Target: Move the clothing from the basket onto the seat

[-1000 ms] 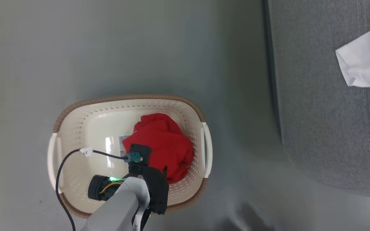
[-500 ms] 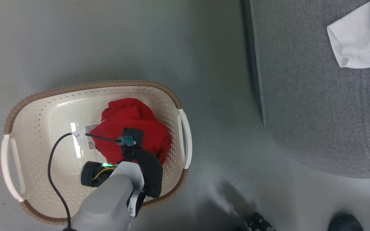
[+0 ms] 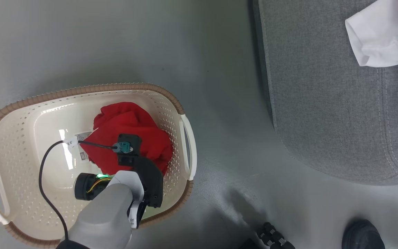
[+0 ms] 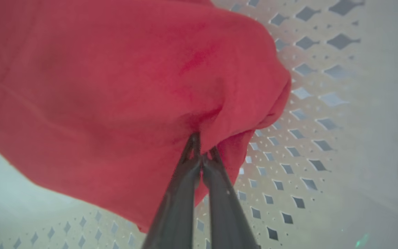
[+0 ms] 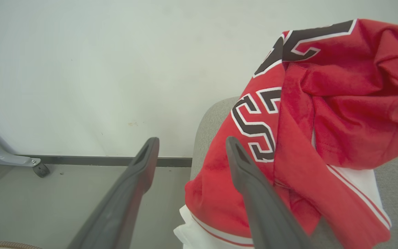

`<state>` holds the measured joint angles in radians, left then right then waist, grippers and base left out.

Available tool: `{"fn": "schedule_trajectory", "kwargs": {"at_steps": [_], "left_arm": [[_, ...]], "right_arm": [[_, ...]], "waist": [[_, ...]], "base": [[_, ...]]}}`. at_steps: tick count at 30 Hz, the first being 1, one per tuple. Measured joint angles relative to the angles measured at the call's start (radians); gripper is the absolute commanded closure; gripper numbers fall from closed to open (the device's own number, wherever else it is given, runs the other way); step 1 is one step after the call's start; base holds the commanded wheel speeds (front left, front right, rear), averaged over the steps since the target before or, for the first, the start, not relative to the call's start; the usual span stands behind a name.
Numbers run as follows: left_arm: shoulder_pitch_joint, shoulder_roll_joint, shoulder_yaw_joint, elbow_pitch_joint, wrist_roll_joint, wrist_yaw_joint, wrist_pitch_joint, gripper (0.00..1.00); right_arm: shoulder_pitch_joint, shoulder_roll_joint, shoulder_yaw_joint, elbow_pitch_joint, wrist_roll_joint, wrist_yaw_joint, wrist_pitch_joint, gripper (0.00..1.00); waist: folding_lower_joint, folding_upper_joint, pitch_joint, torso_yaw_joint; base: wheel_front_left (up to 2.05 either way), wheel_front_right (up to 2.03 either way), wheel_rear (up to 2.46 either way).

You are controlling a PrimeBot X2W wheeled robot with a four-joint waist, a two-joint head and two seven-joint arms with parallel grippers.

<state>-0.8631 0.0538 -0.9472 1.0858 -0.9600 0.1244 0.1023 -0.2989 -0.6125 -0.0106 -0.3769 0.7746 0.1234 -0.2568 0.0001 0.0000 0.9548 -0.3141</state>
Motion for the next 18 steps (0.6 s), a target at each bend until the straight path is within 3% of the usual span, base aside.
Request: {"fn": "schedule_trajectory", "kwargs": {"at_steps": [18], "left_arm": [[0.011, 0.000, -0.064, -0.023, -0.075, 0.000, -0.119, 1.00]], "right_arm": [[0.000, -0.007, 0.000, 0.007, 0.000, 0.000, 0.000, 0.00]], "waist": [[-0.0001, 0.0000, -0.047, 0.044]], "base": [[0.00, 0.00, 0.00]]}}
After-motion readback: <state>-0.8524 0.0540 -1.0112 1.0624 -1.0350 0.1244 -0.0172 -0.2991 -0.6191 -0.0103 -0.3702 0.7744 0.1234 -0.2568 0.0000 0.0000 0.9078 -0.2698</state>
